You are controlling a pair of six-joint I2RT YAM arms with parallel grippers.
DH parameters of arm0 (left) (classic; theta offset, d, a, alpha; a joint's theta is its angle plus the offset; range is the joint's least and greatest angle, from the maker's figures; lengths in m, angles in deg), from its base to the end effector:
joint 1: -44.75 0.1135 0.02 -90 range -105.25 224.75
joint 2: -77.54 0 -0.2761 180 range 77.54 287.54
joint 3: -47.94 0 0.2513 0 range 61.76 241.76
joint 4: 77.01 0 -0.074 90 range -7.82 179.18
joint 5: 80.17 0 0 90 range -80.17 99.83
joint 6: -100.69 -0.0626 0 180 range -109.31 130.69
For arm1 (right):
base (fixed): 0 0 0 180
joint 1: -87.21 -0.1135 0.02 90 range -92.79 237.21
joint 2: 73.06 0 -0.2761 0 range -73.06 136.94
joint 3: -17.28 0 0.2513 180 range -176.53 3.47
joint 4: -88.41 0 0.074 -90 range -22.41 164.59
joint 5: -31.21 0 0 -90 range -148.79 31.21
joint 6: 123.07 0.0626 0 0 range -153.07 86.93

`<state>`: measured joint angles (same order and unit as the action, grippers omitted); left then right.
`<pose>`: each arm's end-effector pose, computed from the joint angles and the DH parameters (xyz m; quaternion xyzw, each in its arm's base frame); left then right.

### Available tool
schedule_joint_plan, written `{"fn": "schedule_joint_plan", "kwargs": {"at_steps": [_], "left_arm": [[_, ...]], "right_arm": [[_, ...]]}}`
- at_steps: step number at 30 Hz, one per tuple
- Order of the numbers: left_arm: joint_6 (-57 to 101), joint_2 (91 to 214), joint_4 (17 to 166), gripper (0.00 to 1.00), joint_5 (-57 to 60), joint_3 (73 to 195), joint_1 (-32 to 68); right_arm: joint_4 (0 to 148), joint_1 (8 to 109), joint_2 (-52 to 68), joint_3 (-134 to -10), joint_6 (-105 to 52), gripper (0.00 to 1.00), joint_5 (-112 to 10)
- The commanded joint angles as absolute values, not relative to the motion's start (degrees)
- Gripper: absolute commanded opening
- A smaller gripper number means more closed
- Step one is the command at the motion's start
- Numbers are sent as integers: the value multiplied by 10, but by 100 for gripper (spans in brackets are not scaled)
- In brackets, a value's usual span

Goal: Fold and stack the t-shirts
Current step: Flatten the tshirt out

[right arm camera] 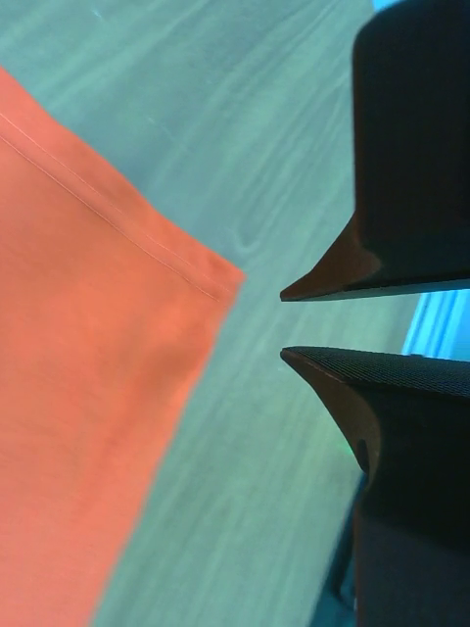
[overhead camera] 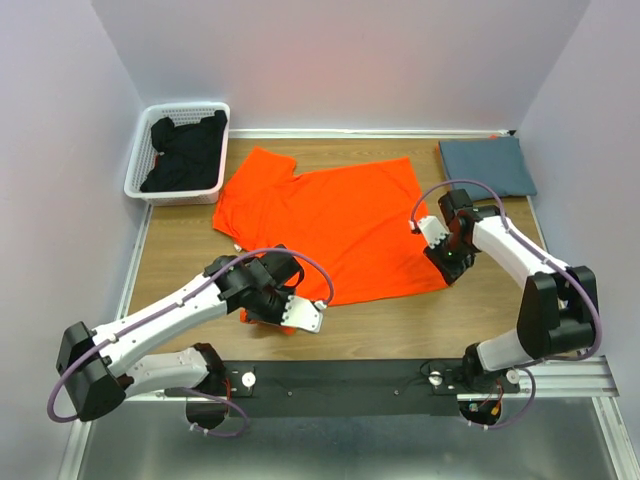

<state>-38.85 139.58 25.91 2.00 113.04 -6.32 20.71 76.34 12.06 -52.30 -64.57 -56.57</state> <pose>0.1058 -0.1446 0.2400 0.7663 0.6237 -0.0695 0.1378 0.2497 0.0504 0.1857 -0.3617 0.9302 0.0085 0.0615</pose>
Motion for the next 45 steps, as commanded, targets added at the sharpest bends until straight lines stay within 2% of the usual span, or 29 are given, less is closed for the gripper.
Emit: {"fn": "schedule_joint_plan", "kwargs": {"at_steps": [1, 4, 7, 12, 13, 16, 21, 28, 33, 45], "left_arm": [[-355, 1368, 246, 28, 74, 1133, -82], [-347, 1375, 247, 33, 94, 1128, -83], [-340, 1402, 254, 38, 94, 1137, -76], [-347, 1470, 350, 38, 75, 1192, 56], [-348, 1486, 365, 38, 67, 1219, 122], [-330, 1588, 407, 38, 34, 1269, 207], [-301, 1695, 452, 38, 8, 1321, 278], [-291, 1764, 490, 38, -32, 1349, 334], [-277, 1756, 468, 39, -96, 1379, 323], [-271, 1808, 502, 42, -47, 1324, 297]], "right_arm": [[144, 764, 86, -531, -675, 33, -560], [145, 764, 94, -580, -671, 36, -555], [152, 764, 161, -643, -658, 36, -552], [197, 764, 297, -734, -616, 32, -552], [198, 764, 315, -764, -611, 31, -552], [215, 764, 374, -808, -592, 30, -544], [234, 762, 447, -870, -555, 28, -533], [271, 763, 488, -842, -551, 25, -557], [296, 763, 482, -792, -557, 25, -577], [303, 765, 464, -734, -563, 23, -611]]}}
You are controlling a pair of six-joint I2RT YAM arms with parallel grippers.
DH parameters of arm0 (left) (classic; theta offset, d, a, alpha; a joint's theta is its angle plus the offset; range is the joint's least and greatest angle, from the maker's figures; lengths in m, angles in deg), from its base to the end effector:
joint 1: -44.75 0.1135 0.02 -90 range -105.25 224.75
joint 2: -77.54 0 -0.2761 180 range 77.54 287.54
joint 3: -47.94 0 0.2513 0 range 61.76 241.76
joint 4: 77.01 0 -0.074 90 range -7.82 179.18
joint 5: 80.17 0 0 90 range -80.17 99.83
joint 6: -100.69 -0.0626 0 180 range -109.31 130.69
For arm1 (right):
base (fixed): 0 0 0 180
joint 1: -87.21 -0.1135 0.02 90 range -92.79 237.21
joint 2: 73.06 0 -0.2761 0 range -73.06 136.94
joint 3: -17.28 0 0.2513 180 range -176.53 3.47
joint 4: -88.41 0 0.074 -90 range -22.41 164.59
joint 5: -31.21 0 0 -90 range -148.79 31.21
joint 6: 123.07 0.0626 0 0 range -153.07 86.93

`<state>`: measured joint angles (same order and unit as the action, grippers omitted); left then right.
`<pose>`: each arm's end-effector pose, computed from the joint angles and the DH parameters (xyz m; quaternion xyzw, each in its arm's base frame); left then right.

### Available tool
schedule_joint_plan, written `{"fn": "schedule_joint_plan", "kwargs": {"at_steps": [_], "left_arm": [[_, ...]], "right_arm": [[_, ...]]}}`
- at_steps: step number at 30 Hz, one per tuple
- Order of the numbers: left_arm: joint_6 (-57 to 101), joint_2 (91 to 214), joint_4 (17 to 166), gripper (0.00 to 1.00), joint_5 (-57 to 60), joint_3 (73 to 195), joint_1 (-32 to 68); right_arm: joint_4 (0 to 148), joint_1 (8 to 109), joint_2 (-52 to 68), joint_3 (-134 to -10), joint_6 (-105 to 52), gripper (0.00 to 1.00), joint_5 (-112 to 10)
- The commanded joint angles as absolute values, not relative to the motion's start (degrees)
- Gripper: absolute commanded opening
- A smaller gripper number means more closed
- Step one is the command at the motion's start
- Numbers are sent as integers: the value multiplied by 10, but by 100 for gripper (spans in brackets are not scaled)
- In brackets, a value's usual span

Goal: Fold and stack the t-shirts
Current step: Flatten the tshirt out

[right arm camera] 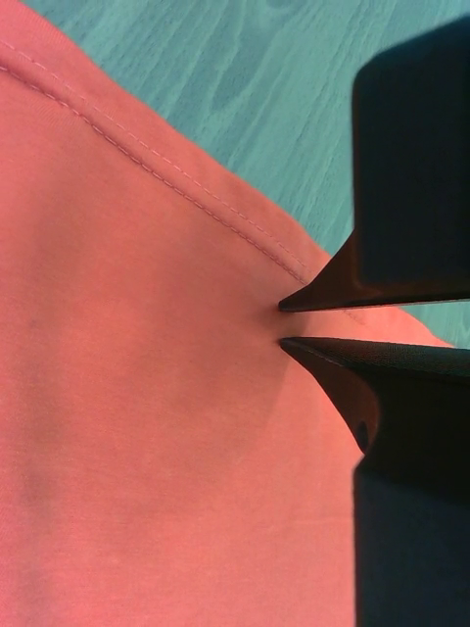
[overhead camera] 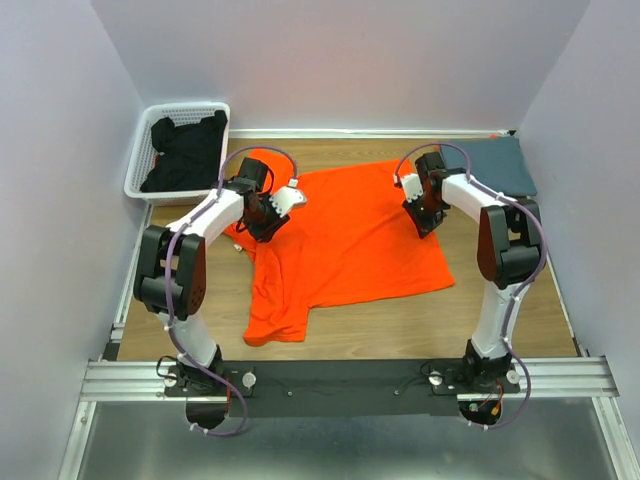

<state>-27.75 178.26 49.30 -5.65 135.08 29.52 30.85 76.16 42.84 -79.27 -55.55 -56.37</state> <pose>0.3502 -0.1127 0.2019 0.4622 0.8549 -0.0901 0.2178 0.4005 0.0809 0.1456 -0.2888 0.9503 0.0095 0.1155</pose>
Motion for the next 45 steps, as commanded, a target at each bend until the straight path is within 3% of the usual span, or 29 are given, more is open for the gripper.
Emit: {"fn": "schedule_joint_plan", "kwargs": {"at_steps": [1, 7, 11, 20, 26, 35, 45], "left_arm": [[-272, 1808, 502, 42, -41, 1318, 298], [-286, 1749, 486, 33, 42, 1227, 309], [-299, 1675, 467, 32, 87, 1175, 331], [-306, 1617, 444, 43, 101, 1156, 342], [-279, 1639, 431, 43, 37, 1256, 344], [-222, 1760, 495, 43, -12, 1333, 343], [-195, 1802, 551, 44, -4, 1307, 346]], "right_arm": [[303, 765, 461, -727, -564, 23, -612], [306, 773, 441, -696, -572, 22, -620], [306, 777, 416, -669, -578, 22, -622], [294, 777, 335, -609, -588, 22, -602], [260, 776, 292, -674, -572, 25, -575], [248, 777, 406, -800, -547, 24, -554], [299, 795, 472, -795, -564, 22, -618]]}}
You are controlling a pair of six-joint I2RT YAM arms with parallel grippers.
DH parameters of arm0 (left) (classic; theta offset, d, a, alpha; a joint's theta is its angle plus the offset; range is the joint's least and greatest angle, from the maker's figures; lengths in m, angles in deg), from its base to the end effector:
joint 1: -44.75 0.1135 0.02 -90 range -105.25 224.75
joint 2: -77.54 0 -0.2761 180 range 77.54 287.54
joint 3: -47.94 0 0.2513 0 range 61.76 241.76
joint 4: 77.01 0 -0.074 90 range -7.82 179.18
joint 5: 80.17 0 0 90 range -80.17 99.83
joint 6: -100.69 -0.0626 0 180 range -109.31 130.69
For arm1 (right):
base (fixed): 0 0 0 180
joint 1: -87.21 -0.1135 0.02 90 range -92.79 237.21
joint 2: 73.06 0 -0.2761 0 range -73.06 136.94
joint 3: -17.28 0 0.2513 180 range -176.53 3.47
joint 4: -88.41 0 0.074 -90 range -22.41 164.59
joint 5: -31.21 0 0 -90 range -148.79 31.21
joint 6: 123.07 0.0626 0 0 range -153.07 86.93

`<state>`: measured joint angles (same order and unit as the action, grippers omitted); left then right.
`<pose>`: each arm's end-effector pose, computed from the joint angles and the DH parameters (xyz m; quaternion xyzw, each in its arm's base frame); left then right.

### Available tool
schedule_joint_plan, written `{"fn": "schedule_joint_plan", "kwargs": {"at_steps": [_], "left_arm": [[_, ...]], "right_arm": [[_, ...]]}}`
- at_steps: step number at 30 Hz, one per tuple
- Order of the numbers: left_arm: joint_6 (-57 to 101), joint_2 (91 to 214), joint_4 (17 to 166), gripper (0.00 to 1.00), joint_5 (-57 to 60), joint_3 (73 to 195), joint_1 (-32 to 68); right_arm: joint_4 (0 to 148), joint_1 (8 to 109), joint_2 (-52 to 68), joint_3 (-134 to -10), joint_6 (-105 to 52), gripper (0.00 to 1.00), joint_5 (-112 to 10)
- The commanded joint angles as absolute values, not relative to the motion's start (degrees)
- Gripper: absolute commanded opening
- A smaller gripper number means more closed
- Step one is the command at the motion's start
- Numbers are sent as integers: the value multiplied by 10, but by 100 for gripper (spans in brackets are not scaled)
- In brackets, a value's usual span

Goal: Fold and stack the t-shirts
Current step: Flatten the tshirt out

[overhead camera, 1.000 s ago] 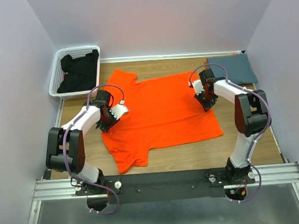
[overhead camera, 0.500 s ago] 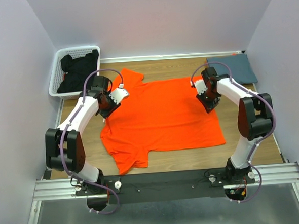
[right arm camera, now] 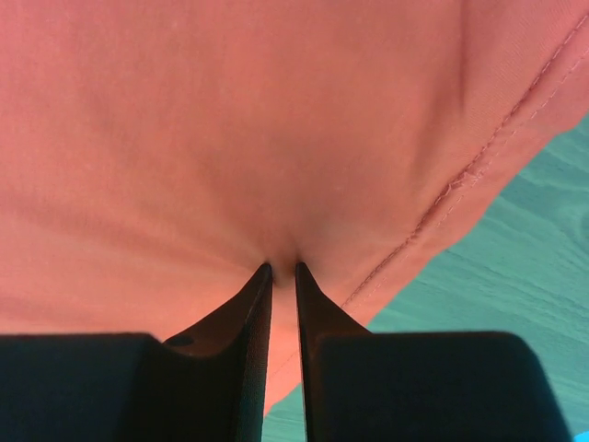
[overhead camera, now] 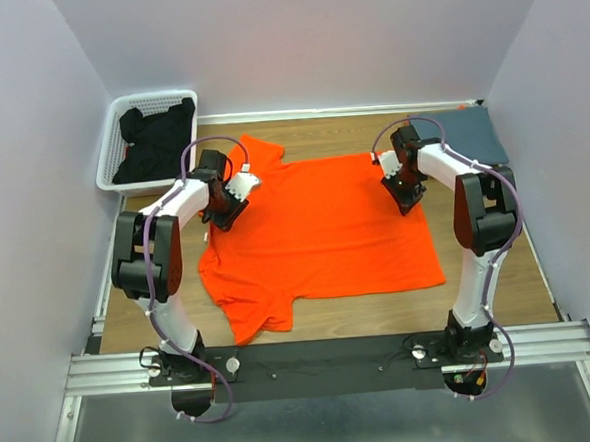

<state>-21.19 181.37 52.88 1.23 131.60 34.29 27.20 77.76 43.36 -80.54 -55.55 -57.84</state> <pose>0.3599 -0.0760 0.1670 0.3668 0.9115 -0.0409 0.1815 0.3995 0.0676 0.1462 -0.2747 0.9574 -0.0019 0.0892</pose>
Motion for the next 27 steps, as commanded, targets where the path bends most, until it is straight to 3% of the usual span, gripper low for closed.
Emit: {"fn": "schedule_joint_plan", "kwargs": {"at_steps": [1, 5, 14, 19, 23, 27], "left_arm": [[-195, 1798, 549, 45, -6, 1302, 346], [-195, 1778, 547, 51, -5, 1299, 350], [-202, 1822, 542, 52, 13, 1316, 361], [-212, 1823, 530, 51, 23, 1325, 382], [-240, 1738, 475, 52, -17, 1334, 380], [-281, 1668, 404, 53, -57, 1323, 365]], "right_arm": [[306, 805, 475, -795, -568, 22, -620], [311, 829, 495, -813, -578, 22, -635], [294, 834, 482, -842, -566, 26, -600], [267, 834, 422, -826, -570, 39, -591], [239, 835, 351, -809, -578, 48, -564], [200, 835, 300, -779, -592, 47, -555]]}}
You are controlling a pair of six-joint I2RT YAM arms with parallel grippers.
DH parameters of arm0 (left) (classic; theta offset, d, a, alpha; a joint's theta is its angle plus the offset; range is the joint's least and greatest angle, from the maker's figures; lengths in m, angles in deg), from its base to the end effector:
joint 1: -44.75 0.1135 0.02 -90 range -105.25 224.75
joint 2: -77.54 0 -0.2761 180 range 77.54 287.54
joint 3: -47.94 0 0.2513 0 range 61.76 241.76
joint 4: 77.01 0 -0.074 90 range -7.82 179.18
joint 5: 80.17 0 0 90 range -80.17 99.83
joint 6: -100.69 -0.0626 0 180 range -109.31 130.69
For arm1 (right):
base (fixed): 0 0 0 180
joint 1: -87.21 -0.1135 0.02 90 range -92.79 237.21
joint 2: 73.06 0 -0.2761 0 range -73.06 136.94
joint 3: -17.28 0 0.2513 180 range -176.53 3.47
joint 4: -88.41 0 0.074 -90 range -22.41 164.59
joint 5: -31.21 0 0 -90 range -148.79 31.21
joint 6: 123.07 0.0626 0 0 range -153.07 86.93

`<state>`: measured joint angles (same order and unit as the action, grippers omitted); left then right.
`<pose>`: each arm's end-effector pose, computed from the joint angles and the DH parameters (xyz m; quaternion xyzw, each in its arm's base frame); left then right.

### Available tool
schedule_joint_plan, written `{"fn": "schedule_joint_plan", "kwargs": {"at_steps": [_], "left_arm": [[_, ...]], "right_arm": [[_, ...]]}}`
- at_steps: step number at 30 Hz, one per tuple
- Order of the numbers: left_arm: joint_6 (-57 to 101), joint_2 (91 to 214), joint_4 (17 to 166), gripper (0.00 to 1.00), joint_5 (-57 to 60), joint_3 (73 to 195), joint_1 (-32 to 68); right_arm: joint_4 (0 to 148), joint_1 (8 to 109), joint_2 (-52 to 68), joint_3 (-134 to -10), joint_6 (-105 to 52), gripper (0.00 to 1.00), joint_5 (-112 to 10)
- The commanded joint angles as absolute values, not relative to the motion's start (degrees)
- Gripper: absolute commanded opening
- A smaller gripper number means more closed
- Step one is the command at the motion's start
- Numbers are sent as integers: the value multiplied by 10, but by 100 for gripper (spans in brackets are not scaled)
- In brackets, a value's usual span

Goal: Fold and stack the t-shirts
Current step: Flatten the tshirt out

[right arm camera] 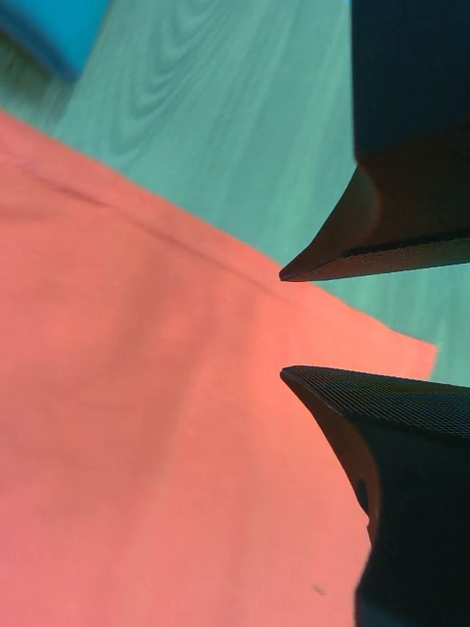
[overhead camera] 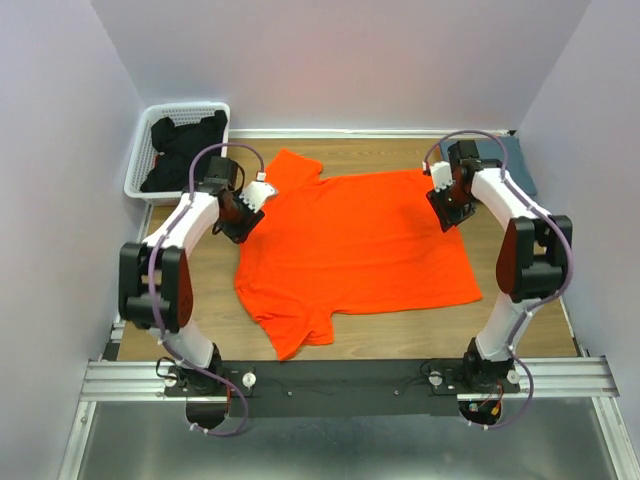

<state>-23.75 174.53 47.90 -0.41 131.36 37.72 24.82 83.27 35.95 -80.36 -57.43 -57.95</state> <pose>0.3433 -0.0535 0.2023 0.3620 0.9095 -0.0415 0.1999 0.3908 0.0278 0.1931 -0.2433 0.9611 -0.0160 0.1301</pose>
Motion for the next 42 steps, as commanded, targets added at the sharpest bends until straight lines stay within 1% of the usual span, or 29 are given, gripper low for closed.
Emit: {"fn": "schedule_joint_plan", "kwargs": {"at_steps": [1, 4, 7, 12, 18, 24, 27, 29, 31, 33, 34, 35, 36, 37, 38, 39, 40, 41, 42], "left_arm": [[-296, 1656, 390, 53, -65, 1316, 361], [-328, 1616, 363, 53, -46, 1257, 340], [-327, 1602, 380, 52, -26, 1218, 333], [-309, 1627, 421, 49, -24, 1192, 331], [-312, 1641, 457, 47, 21, 1113, 332], [-322, 1612, 444, 45, 38, 1063, 338], [-327, 1599, 430, 44, 42, 1061, 339], [-332, 1593, 420, 44, 40, 1071, 339], [-334, 1587, 399, 45, 32, 1113, 339], [-333, 1593, 372, 49, 4, 1194, 339], [-332, 1599, 365, 51, -12, 1226, 338], [-327, 1608, 357, 52, -39, 1296, 338], [-324, 1629, 350, 54, -56, 1332, 338], [-318, 1642, 347, 55, -72, 1365, 338], [-306, 1669, 358, 57, -91, 1424, 338], [-297, 1684, 365, 58, -101, 1453, 338], [-274, 1716, 372, 58, -117, 1506, 339], [-259, 1730, 398, 59, -121, 1530, 339], [-245, 1745, 415, 59, -124, 1549, 338]], "right_arm": [[190, 835, 285, -770, -600, 47, -557], [178, 835, 267, -723, -617, 44, -566], [177, 834, 267, -686, -627, 42, -570], [196, 834, 288, -658, -622, 41, -560], [233, 835, 292, -586, -628, 40, -582], [238, 833, 245, -504, -629, 40, -569], [222, 833, 214, -498, -630, 40, -555], [188, 834, 198, -515, -632, 41, -518], [152, 834, 178, -569, -629, 48, -468], [145, 835, 171, -619, -615, 53, -453], [145, 836, 175, -675, -608, 55, -452], [147, 838, 182, -702, -605, 56, -453], [152, 844, 208, -731, -601, 58, -456], [153, 848, 230, -798, -593, 58, -455], [155, 851, 250, -830, -587, 58, -457], [159, 854, 297, -868, -580, 57, -460], [161, 855, 321, -931, -568, 56, -469], [163, 856, 345, -968, -562, 53, -473], [168, 856, 371, -998, -555, 53, -478]]}}
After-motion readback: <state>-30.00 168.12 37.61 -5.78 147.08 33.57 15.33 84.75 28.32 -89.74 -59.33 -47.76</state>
